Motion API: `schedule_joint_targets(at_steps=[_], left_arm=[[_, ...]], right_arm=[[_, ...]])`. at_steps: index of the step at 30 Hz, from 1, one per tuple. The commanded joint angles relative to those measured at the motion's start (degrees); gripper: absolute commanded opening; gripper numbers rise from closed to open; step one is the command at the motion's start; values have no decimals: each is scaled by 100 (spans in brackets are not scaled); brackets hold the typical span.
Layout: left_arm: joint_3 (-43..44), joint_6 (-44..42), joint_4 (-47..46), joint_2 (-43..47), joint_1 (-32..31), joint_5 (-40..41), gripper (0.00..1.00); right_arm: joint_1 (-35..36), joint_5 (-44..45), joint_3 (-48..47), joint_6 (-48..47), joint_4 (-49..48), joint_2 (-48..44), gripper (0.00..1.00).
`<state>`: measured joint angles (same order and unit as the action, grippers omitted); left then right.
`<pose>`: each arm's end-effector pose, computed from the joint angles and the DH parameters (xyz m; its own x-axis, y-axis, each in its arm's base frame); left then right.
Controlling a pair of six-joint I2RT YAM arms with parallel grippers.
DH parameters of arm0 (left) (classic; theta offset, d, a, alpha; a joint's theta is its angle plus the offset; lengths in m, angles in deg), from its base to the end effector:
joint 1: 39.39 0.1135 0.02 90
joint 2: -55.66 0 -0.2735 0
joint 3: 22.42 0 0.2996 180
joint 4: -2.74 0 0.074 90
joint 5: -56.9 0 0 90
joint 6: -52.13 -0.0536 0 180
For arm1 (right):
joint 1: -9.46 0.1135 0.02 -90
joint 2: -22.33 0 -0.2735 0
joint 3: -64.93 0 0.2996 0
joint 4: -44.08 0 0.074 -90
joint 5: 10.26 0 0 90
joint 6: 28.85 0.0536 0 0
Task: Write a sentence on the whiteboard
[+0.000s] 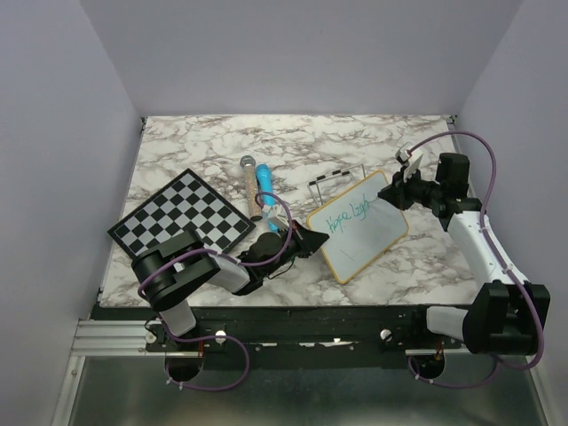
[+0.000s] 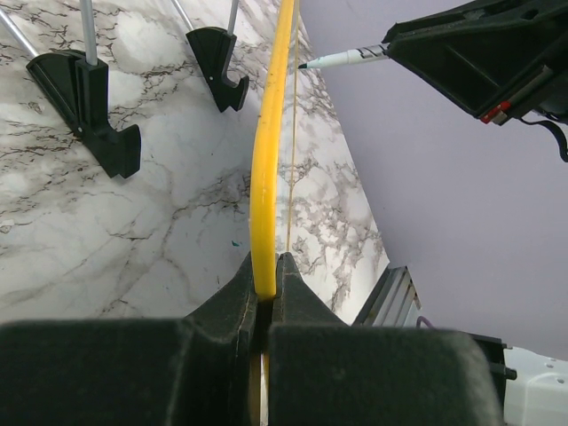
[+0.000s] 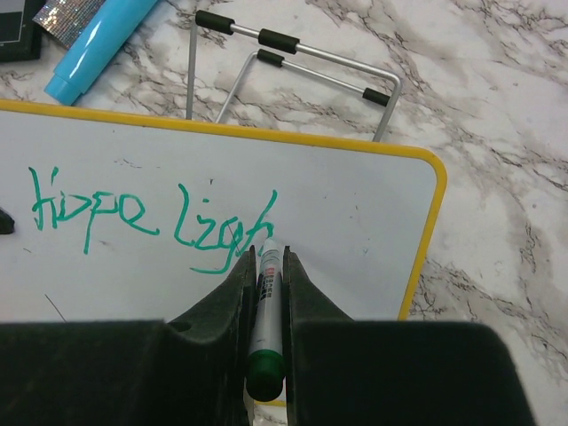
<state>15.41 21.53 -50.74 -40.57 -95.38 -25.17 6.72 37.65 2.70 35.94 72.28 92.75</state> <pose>0.1925 -0.2721 0.1193 -0.6649 -0.5387 -0.5174 0.3375 0.4012 -0.8515 0.3178 0.0208 0.2610 -0.3217 -0.3011 -0.8977 -0.7079 0.7061 0.0169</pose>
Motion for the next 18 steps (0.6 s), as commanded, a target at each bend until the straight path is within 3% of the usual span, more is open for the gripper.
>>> schedule_joint_targets(at_steps=[1,18], left_arm=[[-36,-200,70,104,-9,-203,0],[-18,-200,61,69,-9,-212,0]], right_arm=[[-33,-204,-215,-81,23,122,0],[-25,323,-101,183,-425,219,1]])
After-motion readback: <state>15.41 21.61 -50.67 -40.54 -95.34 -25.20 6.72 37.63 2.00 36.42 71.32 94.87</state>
